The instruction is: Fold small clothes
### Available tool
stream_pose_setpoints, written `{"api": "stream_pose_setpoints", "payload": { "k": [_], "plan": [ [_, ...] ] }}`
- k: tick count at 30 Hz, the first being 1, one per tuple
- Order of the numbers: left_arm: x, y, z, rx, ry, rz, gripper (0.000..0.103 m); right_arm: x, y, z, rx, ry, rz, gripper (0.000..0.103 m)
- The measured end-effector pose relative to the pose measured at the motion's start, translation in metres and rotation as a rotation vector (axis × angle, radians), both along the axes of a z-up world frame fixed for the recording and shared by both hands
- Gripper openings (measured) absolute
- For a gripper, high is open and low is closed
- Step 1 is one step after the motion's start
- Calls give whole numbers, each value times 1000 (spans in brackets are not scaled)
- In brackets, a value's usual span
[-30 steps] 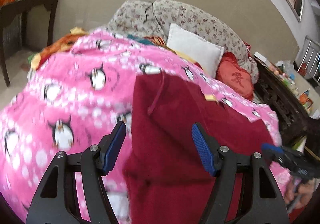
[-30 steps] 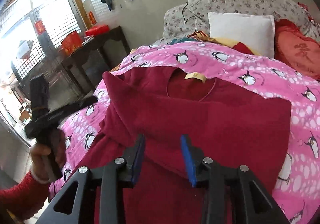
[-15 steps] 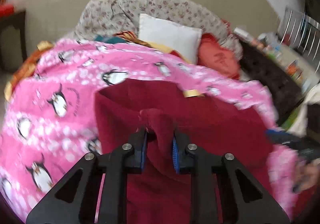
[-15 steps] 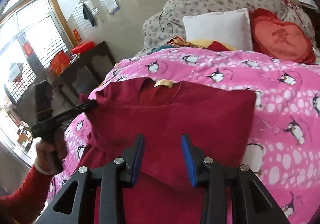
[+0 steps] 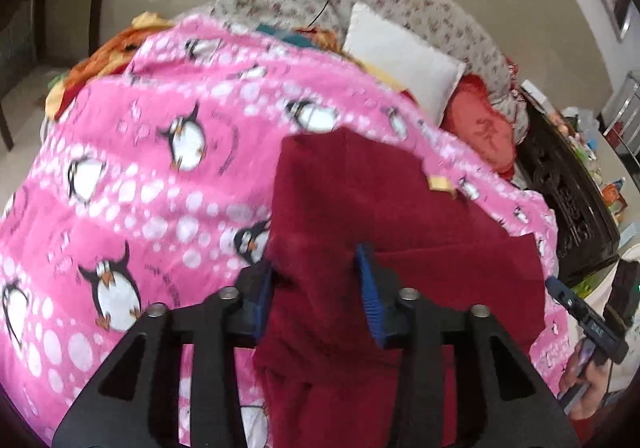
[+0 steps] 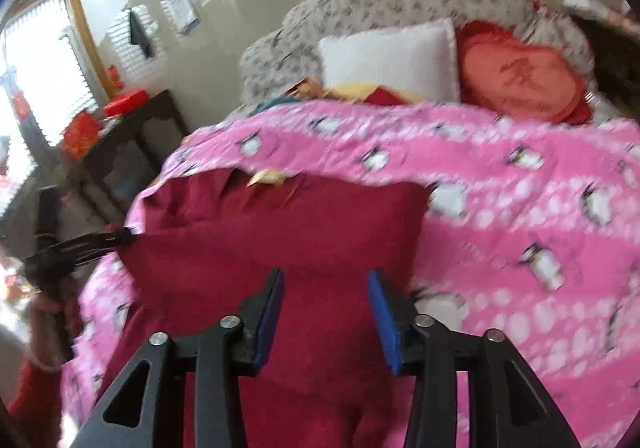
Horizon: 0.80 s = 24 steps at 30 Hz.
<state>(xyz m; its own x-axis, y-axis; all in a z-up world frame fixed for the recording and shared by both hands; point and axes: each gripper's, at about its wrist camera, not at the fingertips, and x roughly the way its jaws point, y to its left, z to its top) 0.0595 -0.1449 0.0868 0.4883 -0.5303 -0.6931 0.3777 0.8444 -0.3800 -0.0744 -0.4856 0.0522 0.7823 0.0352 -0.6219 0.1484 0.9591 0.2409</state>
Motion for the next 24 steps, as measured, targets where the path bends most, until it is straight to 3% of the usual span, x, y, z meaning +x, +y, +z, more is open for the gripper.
{"api": "stream_pose_setpoints", "payload": {
  "k": [3,5,8,10,12,13,14,17,20,24],
  "plan": [
    [1,-10,10,6,-35,-25,44,21,-9,-6,-56,76,-88,47],
    [5,-16,11,3,-32,-29,44,38,-19,-22,5,116,-86,44],
    [11,-15,14,1,-34,-18,44,42,-30,-24,32,53,-71,25],
    [6,-8,20,10,-83,-10,44,33,-46,-17,8,-19,-139,13],
    [3,-3,22,30,-117,7,47,30,-64,-19,-55,-14,-272,10],
    [3,-1,21,39,-124,7,47,32,-74,-26,-44,18,-280,10],
    [3,0,19,43,-121,5,47,31,-84,-38,79,46,-232,10],
    [4,5,12,41,-101,9,47,18,-80,-35,139,2,-217,11],
    [-1,12,10,10,-83,17,47,7,-53,-17,121,-51,-146,11],
    [-19,20,14,10,-117,-6,49,3,-10,2,-11,-51,-56,11]
  ]
}}
